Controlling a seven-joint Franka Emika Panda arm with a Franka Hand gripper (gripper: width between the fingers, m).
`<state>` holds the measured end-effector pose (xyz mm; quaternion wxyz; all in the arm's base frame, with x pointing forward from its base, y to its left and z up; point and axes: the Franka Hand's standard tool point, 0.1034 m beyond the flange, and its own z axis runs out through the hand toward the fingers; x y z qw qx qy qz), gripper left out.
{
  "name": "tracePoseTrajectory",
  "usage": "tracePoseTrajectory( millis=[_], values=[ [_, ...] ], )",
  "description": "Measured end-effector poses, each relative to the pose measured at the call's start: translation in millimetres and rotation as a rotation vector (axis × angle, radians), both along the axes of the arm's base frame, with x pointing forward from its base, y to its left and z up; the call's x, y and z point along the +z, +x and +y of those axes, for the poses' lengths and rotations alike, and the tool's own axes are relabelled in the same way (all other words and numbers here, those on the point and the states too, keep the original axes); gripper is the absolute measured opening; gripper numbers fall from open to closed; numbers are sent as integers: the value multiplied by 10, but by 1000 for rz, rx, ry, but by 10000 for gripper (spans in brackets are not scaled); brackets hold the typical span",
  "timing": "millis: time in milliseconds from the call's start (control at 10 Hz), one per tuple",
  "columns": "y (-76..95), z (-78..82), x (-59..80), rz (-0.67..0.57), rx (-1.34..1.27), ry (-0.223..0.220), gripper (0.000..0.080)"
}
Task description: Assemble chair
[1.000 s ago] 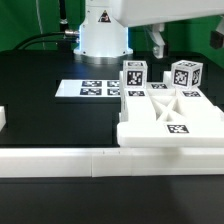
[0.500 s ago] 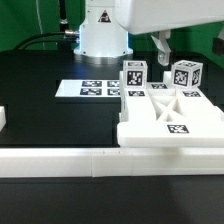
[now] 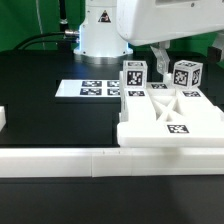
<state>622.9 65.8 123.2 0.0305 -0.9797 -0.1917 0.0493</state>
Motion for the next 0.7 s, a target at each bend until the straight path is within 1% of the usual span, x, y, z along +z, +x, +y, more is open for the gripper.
tracePoseTrajectory(
  millis=[100, 200, 300, 400, 500, 700],
  values=[
    [-21, -11, -31, 3, -2, -1, 648],
    [-40, -18, -56, 6, -2, -2, 527],
    [-47, -20, -74, 9, -2, -3, 527],
    [-51, -23, -86, 10, -2, -4, 377],
    [-50, -25, -86, 10, -1, -3, 284],
    [-50, -25, -87, 10, -3, -4, 284]
  ],
)
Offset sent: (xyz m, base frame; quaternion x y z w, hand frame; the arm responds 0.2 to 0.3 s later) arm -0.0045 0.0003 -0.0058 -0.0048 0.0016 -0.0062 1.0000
